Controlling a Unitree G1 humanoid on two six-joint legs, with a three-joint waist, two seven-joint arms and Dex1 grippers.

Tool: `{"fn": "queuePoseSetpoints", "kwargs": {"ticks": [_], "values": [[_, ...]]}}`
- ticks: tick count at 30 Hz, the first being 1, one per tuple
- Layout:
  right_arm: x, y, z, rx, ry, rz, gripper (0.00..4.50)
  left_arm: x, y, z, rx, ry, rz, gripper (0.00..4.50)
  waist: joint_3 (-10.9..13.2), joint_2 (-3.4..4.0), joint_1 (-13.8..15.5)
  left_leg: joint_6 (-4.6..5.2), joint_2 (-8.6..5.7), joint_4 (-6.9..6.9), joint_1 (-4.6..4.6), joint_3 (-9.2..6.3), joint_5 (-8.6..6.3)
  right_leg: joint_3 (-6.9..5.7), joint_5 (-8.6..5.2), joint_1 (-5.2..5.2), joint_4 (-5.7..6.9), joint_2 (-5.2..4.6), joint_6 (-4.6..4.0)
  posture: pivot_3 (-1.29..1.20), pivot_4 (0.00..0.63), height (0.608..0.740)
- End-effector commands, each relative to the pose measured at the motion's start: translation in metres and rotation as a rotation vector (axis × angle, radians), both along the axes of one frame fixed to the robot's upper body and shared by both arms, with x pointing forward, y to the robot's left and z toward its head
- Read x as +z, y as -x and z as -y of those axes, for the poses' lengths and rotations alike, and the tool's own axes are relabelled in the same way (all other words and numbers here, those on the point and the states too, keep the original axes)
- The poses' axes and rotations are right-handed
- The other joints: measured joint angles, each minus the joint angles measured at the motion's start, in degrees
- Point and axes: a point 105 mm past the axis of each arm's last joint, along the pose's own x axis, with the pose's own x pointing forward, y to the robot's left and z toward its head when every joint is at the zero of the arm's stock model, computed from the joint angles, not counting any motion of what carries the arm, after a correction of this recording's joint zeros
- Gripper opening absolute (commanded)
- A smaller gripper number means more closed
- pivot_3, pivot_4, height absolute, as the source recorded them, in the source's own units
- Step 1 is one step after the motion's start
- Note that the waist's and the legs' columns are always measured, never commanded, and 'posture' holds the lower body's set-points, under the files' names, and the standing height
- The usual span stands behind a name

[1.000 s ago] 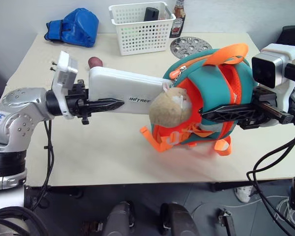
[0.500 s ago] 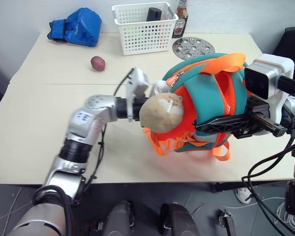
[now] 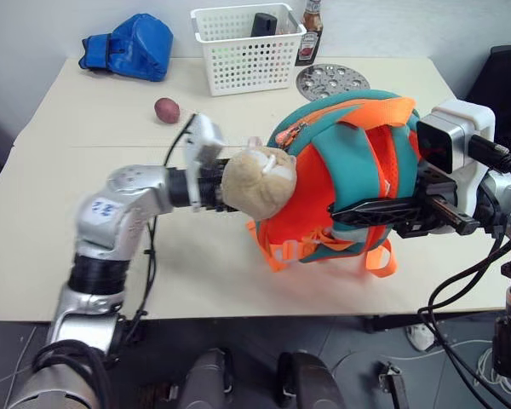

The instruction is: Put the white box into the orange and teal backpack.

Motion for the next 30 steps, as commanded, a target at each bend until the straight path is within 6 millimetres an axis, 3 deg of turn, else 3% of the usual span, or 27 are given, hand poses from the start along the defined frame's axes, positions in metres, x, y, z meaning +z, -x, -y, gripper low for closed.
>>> {"fn": "queuePoseSetpoints", "kwargs": {"ticks": [1,6,9,16,20,30], "values": [[0.001,0.000,-0.002,0.000,-0.014,0.035,0.00,0.028,0.026,-0.015,-0.027,0.033,0.076,3.70,0.00,0.00,0.10,0.00,0.00,0.00,0.00,-0.02,0.00,-0.01,0.00,0.00,-0.01,0.00,0.00,0.00,0.150,0.740],[-0.004,-0.002,-0.005,-0.006,-0.007,0.033,0.00,0.044,0.053,-0.037,-0.048,0.033,0.075,3.70,0.00,0.00,0.03,0.00,-0.02,-0.03,0.01,-0.04,0.00,-0.01,0.00,0.03,-0.02,-0.01,0.00,0.00,0.150,0.740],[-0.004,-0.003,-0.006,-0.013,-0.006,0.030,0.00,0.054,0.050,-0.037,0.044,0.014,0.134,3.70,0.00,0.00,0.05,-0.02,-0.01,-0.03,0.02,-0.04,0.01,-0.01,0.00,0.02,0.00,0.01,0.00,0.00,0.150,0.740],[-0.004,-0.003,-0.005,-0.020,-0.001,0.026,0.00,0.054,0.048,-0.002,0.081,-0.005,0.209,3.70,0.00,-0.01,0.23,0.01,-0.06,-0.01,0.03,-0.06,0.00,0.00,0.01,0.11,-0.05,-0.01,0.01,0.00,0.150,0.740],[-0.002,-0.004,-0.006,-0.028,-0.004,0.027,0.00,0.042,0.054,0.015,-0.004,-0.005,0.162,3.70,0.00,-0.01,0.04,-0.01,-0.04,-0.03,0.06,-0.06,0.01,0.00,0.01,0.09,-0.03,0.03,0.01,0.00,0.150,0.740],[-0.004,-0.006,-0.009,-0.044,-0.005,0.028,0.00,0.030,0.053,0.037,-0.133,-0.004,0.110,3.70,0.00,-0.01,0.16,-0.02,-0.04,-0.02,0.06,-0.03,0.02,0.01,0.00,0.08,-0.02,0.05,0.01,0.00,0.150,0.740]]}}
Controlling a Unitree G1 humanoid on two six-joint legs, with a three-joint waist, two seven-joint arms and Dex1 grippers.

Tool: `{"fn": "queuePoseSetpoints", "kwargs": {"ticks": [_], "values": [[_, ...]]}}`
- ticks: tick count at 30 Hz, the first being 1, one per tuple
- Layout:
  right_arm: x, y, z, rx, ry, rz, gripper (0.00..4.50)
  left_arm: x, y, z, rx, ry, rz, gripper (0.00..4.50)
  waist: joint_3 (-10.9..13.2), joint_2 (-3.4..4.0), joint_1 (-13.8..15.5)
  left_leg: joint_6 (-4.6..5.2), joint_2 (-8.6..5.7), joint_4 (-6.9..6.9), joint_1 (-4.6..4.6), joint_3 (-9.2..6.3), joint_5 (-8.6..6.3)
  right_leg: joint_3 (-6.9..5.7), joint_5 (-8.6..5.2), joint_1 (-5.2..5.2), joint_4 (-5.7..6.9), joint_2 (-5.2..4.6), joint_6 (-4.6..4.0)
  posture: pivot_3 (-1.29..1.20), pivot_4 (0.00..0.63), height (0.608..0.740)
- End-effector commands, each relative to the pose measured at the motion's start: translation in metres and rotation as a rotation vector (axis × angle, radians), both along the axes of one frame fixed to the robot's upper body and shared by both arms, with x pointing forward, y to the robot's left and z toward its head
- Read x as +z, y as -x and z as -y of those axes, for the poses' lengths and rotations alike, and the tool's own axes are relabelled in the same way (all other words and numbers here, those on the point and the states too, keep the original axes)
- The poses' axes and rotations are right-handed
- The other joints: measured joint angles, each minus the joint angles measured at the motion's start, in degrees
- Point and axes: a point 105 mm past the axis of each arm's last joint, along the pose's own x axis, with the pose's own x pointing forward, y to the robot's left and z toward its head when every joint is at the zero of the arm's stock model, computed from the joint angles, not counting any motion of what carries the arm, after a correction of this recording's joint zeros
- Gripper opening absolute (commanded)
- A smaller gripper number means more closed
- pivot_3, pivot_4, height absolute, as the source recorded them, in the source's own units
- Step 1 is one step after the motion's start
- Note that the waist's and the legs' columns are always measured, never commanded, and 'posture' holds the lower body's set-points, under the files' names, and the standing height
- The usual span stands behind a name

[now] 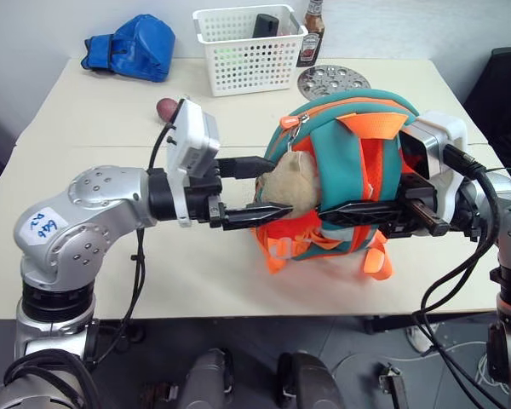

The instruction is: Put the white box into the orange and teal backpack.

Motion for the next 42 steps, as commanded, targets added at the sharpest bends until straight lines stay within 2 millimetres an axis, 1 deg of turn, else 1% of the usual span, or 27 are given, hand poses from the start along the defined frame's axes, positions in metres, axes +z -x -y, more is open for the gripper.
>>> {"fn": "queuePoseSetpoints", "kwargs": {"ticks": [1,5,8,12,15,17,18,20,21,23,26,27,30,34,37,42], "values": [[0.007,0.005,-0.003,0.018,-0.010,0.036,0.00,0.007,0.003,0.006,-0.038,0.014,0.039,3.70,0.00,0.00,0.00,0.00,0.00,0.00,0.00,0.00,0.00,0.00,0.00,0.00,0.00,0.00,0.00,0.00,0.150,0.740],[0.007,0.005,-0.003,0.012,-0.017,0.032,0.00,0.004,-0.002,0.010,-0.043,0.011,0.032,3.70,0.00,0.00,0.01,0.00,0.00,-0.01,0.00,0.00,0.00,0.00,0.00,0.00,0.00,0.00,0.00,0.00,0.150,0.740],[0.007,0.006,-0.005,0.009,-0.023,0.032,0.00,0.002,-0.014,0.016,0.000,0.037,0.003,3.70,0.00,0.00,0.03,0.00,0.00,0.00,0.01,0.00,0.00,-0.01,0.00,0.01,0.00,0.00,0.00,0.00,0.150,0.740],[0.006,0.006,-0.005,0.006,-0.023,0.033,0.00,0.002,-0.017,0.018,0.006,0.061,-0.012,3.70,0.00,0.00,0.03,0.01,0.00,0.02,-0.01,-0.01,0.00,-0.01,0.00,0.02,-0.01,0.00,0.00,0.00,0.150,0.740],[0.007,0.007,-0.003,0.003,-0.024,0.031,0.00,0.001,-0.019,0.017,0.013,0.059,-0.013,3.14,0.00,0.00,0.02,0.01,0.00,0.00,0.00,-0.02,0.00,-0.01,0.00,0.02,-0.01,0.00,0.00,0.00,0.150,0.740],[0.008,0.006,-0.002,-0.001,-0.027,0.030,0.00,0.000,-0.019,0.017,0.013,0.055,-0.014,2.60,0.00,0.00,0.00,0.01,0.00,0.00,0.00,-0.02,0.00,-0.01,0.00,0.02,0.00,0.00,0.00,0.00,0.150,0.740],[0.009,0.006,-0.002,-0.003,-0.028,0.030,0.00,-0.001,-0.019,0.016,0.015,0.051,-0.014,2.25,0.00,0.00,0.01,0.01,0.00,0.01,0.00,-0.02,0.00,-0.01,0.00,0.02,0.00,0.00,0.00,0.00,0.150,0.740],[0.009,0.006,-0.002,-0.003,-0.029,0.030,0.00,-0.001,-0.019,0.016,0.017,0.051,-0.016,1.73,0.00,0.00,0.01,0.01,0.00,0.01,0.00,-0.02,0.00,-0.01,0.00,0.02,-0.01,0.00,0.00,0.00,0.150,0.740],[0.009,0.006,-0.002,-0.003,-0.029,0.030,0.00,-0.002,-0.019,0.015,0.017,0.051,-0.017,1.39,0.00,0.00,0.01,0.01,0.00,0.01,0.00,-0.02,0.00,-0.01,0.00,0.02,-0.01,0.00,0.00,0.00,0.150,0.740],[0.009,0.006,-0.001,-0.005,-0.028,0.030,0.00,-0.002,-0.019,0.014,0.016,0.051,-0.019,0.87,0.00,0.00,0.01,0.01,0.00,0.01,0.00,-0.02,0.00,-0.01,0.00,0.02,-0.01,-0.01,0.00,0.00,0.150,0.740],[0.009,0.004,0.001,-0.017,-0.026,0.030,0.00,-0.002,-0.017,0.009,0.015,0.045,-0.015,0.26,0.00,0.00,0.01,0.01,0.00,0.01,0.00,-0.02,0.00,-0.01,0.00,0.02,-0.01,-0.01,0.00,0.00,0.150,0.740],[0.009,0.003,0.002,-0.024,-0.026,0.029,0.00,-0.002,-0.016,0.005,0.022,0.028,-0.005,0.13,0.00,0.00,-0.01,0.01,0.00,0.01,0.00,-0.01,0.00,-0.01,0.00,0.02,-0.01,-0.01,0.00,0.00,0.150,0.740],[0.010,0.000,0.006,-0.040,-0.028,0.023,0.00,0.002,-0.011,-0.013,0.013,-0.022,0.015,0.10,0.00,0.00,-0.22,0.01,0.02,-0.02,0.01,0.00,0.00,0.00,0.00,-0.01,0.00,0.01,0.00,0.00,0.150,0.740],[0.008,0.000,0.010,-0.045,-0.030,0.013,0.00,0.021,-0.010,-0.040,0.021,-0.053,0.045,0.10,0.00,0.00,-0.15,-0.01,0.03,-0.03,-0.01,0.02,0.01,0.00,0.00,-0.06,0.00,0.02,0.00,0.00,0.150,0.740],[0.005,0.001,0.011,-0.045,-0.033,0.001,0.00,0.033,-0.015,-0.062,0.058,-0.097,0.070,0.10,0.00,0.00,-0.09,0.00,0.01,-0.02,-0.02,0.02,0.01,-0.01,0.00,-0.05,-0.01,0.02,-0.01,0.00,0.150,0.740],[0.002,0.008,0.010,-0.027,-0.052,-0.015,0.00,0.038,-0.029,-0.090,0.142,-0.168,0.092,0.10,0.00,0.00,-0.15,0.00,0.01,-0.08,0.00,0.11,0.00,0.02,0.00,-0.10,0.00,0.04,-0.01,0.00,0.150,0.740]]}}
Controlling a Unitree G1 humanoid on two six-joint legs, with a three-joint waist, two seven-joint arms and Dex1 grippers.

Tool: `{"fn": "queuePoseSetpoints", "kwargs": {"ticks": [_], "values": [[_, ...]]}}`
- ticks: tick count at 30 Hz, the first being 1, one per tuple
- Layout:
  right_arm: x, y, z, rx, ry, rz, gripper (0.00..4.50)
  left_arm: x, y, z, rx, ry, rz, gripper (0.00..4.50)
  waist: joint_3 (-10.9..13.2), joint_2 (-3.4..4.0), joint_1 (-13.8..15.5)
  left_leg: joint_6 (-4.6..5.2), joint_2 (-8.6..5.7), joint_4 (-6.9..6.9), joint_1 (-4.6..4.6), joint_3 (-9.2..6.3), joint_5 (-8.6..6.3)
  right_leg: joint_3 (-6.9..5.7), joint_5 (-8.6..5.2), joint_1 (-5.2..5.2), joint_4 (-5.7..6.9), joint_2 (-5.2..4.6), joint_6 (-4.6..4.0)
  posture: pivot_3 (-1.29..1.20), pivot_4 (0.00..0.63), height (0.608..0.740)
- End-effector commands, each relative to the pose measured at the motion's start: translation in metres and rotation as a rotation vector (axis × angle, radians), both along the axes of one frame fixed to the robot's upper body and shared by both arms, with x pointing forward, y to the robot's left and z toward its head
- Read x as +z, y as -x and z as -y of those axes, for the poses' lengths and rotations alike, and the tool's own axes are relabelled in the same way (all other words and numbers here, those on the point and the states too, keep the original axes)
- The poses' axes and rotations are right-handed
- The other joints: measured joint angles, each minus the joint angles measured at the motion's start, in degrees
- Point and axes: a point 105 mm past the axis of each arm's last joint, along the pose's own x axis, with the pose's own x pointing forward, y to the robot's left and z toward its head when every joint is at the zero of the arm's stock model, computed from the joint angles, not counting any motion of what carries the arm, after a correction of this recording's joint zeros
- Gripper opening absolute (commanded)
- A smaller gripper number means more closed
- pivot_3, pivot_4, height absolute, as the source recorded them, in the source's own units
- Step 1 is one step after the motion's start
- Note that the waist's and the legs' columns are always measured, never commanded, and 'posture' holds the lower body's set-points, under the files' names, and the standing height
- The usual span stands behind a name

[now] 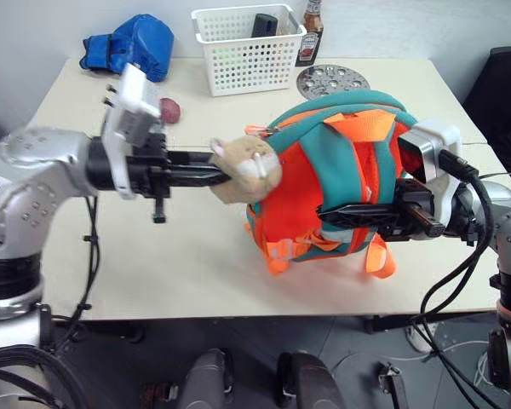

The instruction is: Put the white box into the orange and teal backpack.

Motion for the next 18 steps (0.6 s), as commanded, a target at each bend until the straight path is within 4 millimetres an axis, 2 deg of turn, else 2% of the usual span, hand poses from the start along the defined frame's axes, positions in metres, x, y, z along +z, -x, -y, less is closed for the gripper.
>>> {"fn": "queuePoseSetpoints", "kwargs": {"ticks": [1,4,7,11,13,18], "values": [[0.012,0.011,0.004,0.016,-0.042,0.050,0.00,0.012,-0.004,-0.018,0.044,-0.028,0.062,0.10,0.00,0.00,-0.01,0.00,0.01,0.00,0.00,-0.01,0.00,-0.01,0.00,0.00,0.01,0.01,0.00,0.00,0.150,0.740],[0.011,0.011,0.002,0.010,-0.053,0.044,0.00,0.000,-0.002,-0.022,0.034,-0.066,0.025,0.10,0.00,0.00,0.01,0.00,0.01,0.00,-0.02,0.02,0.00,0.01,0.00,-0.03,0.00,0.00,0.00,0.00,0.150,0.740],[0.010,0.011,0.002,-0.005,-0.062,0.038,0.00,-0.040,0.016,-0.021,-0.040,-0.183,-0.090,0.10,-0.01,0.01,-0.38,-0.01,0.01,-0.08,0.03,0.07,-0.02,0.09,0.00,-0.04,0.01,-0.02,0.00,0.00,0.150,0.740],[0.008,0.012,0.003,-0.013,-0.062,0.036,0.00,-0.076,0.025,-0.022,-0.062,-0.311,-0.129,0.10,0.00,0.01,-0.34,-0.03,0.06,-0.07,0.01,0.04,-0.02,0.06,-0.02,-0.05,0.01,-0.02,-0.03,0.00,0.150,0.740],[0.008,0.013,0.003,-0.013,-0.063,0.034,0.00,-0.095,0.017,-0.023,-0.017,-0.365,-0.111,0.10,-0.01,0.01,-0.09,-0.02,0.04,-0.05,0.01,0.05,-0.02,0.07,-0.02,-0.05,0.00,-0.03,-0.04,0.00,0.150,0.740],[0.004,0.015,0.002,-0.005,-0.056,0.030,0.00,-0.119,-0.007,-0.018,0.055,-0.403,-0.053,0.10,-0.01,0.00,0.23,0.04,0.02,-0.03,0.01,0.04,-0.06,0.06,-0.02,-0.01,-0.02,-0.08,-0.05,0.00,0.150,0.740]]}}
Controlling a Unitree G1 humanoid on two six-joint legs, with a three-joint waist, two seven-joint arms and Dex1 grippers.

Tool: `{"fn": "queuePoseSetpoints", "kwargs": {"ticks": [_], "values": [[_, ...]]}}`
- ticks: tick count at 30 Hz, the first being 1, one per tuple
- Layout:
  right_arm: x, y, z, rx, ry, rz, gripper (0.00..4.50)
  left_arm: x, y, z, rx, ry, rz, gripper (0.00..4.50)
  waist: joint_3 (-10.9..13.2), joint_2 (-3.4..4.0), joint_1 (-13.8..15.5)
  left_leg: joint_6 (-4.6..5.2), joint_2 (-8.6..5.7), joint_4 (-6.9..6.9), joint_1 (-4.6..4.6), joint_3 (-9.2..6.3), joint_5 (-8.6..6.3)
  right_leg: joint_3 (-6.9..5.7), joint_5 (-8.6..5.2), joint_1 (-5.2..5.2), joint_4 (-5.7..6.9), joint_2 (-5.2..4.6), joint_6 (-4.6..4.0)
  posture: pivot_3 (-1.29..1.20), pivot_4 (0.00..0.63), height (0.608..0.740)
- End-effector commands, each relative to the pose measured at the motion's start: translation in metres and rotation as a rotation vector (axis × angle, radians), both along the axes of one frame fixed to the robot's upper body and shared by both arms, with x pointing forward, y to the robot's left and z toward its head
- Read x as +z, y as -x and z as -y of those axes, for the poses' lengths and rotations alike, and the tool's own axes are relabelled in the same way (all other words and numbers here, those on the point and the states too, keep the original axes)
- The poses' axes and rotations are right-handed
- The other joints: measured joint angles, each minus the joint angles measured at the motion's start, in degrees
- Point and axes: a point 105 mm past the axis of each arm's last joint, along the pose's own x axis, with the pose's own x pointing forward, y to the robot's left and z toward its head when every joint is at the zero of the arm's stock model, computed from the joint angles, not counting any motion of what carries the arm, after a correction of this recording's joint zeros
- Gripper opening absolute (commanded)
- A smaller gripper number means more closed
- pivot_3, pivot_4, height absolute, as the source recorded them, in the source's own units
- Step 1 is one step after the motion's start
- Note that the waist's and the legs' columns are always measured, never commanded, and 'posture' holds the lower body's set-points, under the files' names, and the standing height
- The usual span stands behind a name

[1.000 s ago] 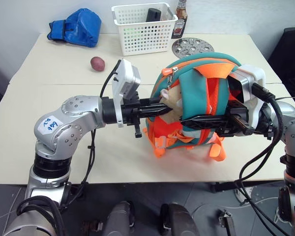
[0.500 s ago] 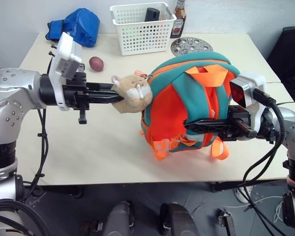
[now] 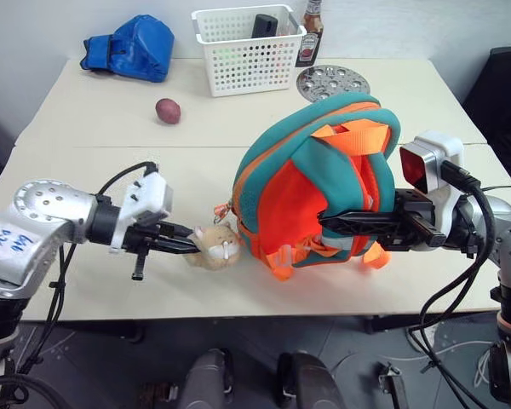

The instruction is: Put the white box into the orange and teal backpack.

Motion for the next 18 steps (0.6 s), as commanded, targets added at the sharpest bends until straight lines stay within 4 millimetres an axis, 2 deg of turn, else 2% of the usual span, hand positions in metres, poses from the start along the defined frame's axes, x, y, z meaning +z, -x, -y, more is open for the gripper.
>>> {"fn": "queuePoseSetpoints", "kwargs": {"ticks": [1,6,11,15,18], "values": [[0.008,0.008,0.002,0.016,-0.015,0.055,0.00,-0.017,-0.018,0.002,0.046,-0.055,0.054,0.10,0.00,0.00,-0.03,0.02,0.00,0.03,-0.02,0.00,-0.01,0.00,0.00,0.00,0.00,0.00,0.00,0.00,0.150,0.740],[0.010,0.020,0.002,0.072,-0.012,0.061,0.00,-0.032,-0.029,0.004,0.052,-0.086,0.069,0.10,0.00,0.00,-0.17,0.05,-0.01,0.03,-0.04,0.00,-0.03,-0.02,0.00,-0.01,0.01,-0.01,0.00,0.00,0.150,0.740],[0.009,0.031,-0.005,0.109,0.002,0.093,0.00,-0.029,-0.043,0.010,0.066,-0.049,0.093,0.10,0.00,0.00,-0.09,0.05,0.02,0.07,-0.02,-0.02,-0.03,-0.04,0.00,-0.01,0.06,0.00,0.00,0.00,0.150,0.740],[-0.001,0.025,-0.012,0.051,0.030,0.123,0.00,-0.017,-0.061,0.018,0.101,0.020,0.135,0.10,-0.02,-0.03,0.75,0.17,-0.02,0.18,-0.04,-0.08,-0.08,-0.07,0.00,0.05,0.04,-0.04,0.01,0.00,0.150,0.740],[-0.014,0.008,-0.016,-0.063,0.076,0.153,0.00,-0.006,-0.070,0.022,0.113,0.079,0.157,0.10,-0.02,-0.03,0.92,0.21,-0.05,0.23,-0.07,-0.02,-0.11,-0.06,0.02,0.05,0.03,-0.06,0.04,0.00,0.150,0.740]]}}
